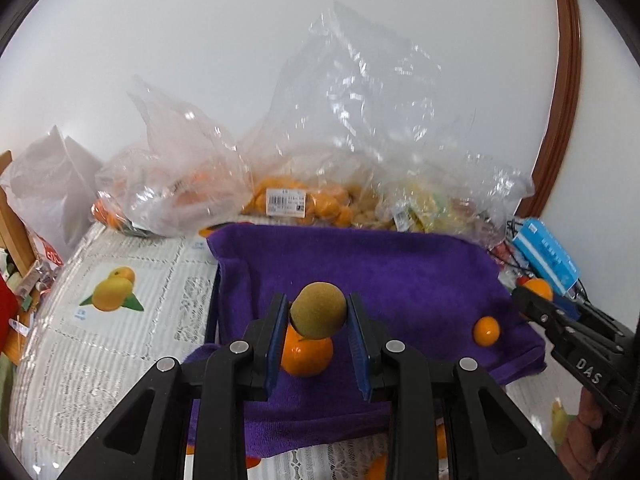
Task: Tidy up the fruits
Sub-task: 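Carry the orange over the towel with the right gripper while the left carries the yellow-brown fruit, then lower and release the orange from the right gripper while the left releases the yellow-brown fruit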
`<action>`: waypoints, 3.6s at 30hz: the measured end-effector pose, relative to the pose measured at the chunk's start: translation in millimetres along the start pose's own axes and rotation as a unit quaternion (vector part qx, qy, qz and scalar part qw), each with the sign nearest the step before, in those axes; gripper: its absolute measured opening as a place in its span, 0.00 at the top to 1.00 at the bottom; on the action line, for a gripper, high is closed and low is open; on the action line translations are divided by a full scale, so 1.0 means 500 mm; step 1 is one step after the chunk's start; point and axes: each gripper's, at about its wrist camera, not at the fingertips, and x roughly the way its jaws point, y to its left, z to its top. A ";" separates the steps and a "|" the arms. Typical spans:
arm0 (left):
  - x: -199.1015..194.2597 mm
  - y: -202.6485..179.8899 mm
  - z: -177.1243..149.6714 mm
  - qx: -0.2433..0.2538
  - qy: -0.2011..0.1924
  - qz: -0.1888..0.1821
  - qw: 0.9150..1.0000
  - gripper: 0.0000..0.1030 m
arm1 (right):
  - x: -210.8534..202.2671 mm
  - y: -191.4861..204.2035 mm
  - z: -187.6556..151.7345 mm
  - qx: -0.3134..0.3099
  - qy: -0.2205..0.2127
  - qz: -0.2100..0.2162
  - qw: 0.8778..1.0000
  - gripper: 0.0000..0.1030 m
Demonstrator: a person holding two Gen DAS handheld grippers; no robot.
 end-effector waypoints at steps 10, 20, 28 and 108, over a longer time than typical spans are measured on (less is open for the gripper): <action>0.025 0.006 -0.013 -0.007 0.014 -0.011 1.000 0.73 | 0.031 -0.033 -0.024 0.002 0.022 -0.019 1.000 0.68; 0.034 0.012 -0.014 -0.022 0.022 -0.015 0.999 0.73 | 0.037 -0.057 -0.026 0.018 0.026 -0.033 0.999 0.68; 0.036 0.012 -0.015 -0.021 0.022 -0.016 0.999 0.73 | 0.055 -0.047 -0.037 0.016 0.040 -0.031 0.999 0.68; 0.062 -0.011 -0.028 0.008 0.055 -0.019 0.998 0.73 | 0.089 -0.027 -0.057 -0.011 0.088 -0.035 0.995 0.68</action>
